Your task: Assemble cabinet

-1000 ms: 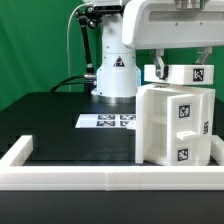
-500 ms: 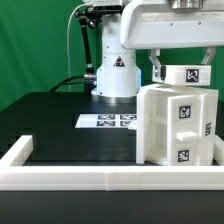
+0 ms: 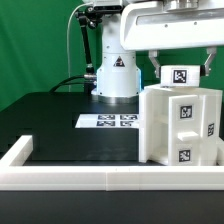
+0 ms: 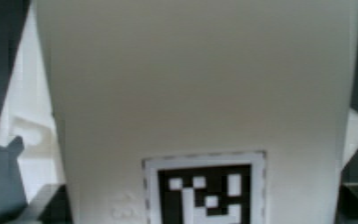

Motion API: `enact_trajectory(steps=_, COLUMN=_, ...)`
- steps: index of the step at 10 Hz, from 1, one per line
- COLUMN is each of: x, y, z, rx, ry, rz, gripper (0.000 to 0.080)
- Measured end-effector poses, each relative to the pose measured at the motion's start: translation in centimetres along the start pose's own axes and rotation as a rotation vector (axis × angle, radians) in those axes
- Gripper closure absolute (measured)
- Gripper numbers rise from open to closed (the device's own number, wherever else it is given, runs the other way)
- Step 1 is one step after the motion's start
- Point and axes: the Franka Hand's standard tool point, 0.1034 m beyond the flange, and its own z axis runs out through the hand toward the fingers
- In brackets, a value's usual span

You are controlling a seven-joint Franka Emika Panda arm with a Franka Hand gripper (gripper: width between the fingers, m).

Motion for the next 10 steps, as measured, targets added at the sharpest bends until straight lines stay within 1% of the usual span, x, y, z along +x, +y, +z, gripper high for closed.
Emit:
enact_trajectory(steps=4, x=-0.02, y=-0.15, z=0.12, rx=0.028, ry=-0.007, rz=0.359, gripper=0.0235)
enact_trajectory(steps=7, x=-0.01, y=-0.12, z=0.11, rx=0.028, ry=-0.013, rz=0.603, gripper=0.0235)
enact_trajectory(steps=10, x=-0.30, y=-0.57, z=0.19, rx=0.028, ry=-0.018, rz=0.821, gripper=0.0235)
